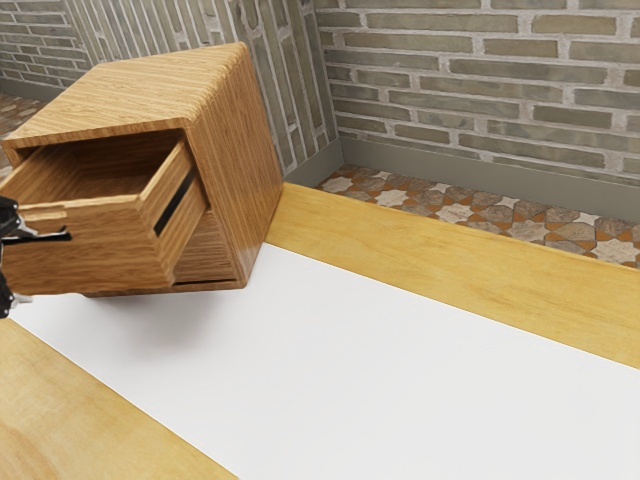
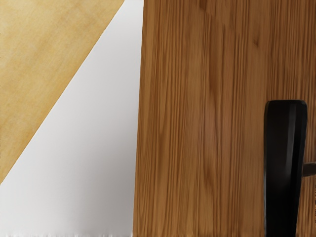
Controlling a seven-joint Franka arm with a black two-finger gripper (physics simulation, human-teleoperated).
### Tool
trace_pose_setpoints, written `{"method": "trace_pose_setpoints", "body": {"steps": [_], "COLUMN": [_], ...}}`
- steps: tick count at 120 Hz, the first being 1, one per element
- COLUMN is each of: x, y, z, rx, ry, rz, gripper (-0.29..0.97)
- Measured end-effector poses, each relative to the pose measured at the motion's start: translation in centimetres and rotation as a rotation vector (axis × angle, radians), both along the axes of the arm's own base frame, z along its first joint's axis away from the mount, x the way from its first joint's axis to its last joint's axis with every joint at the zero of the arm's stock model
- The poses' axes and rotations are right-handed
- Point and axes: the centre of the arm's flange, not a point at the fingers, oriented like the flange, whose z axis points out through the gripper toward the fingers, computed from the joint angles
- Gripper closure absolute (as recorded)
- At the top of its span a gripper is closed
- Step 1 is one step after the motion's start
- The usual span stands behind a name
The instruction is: Pull the drawer handle with one arm to open the drawer
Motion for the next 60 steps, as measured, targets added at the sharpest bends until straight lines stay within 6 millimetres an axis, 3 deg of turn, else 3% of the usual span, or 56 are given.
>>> {"method": "trace_pose_setpoints", "body": {"steps": [44, 60], "x": [-2.2, -1.4], "y": [-2.0, -4.9], "z": [0.2, 1.2], "rx": [0.05, 0.121], "ry": [-0.007, 0.002], "rz": [0.018, -0.005], "gripper": [0.03, 0.03]}}
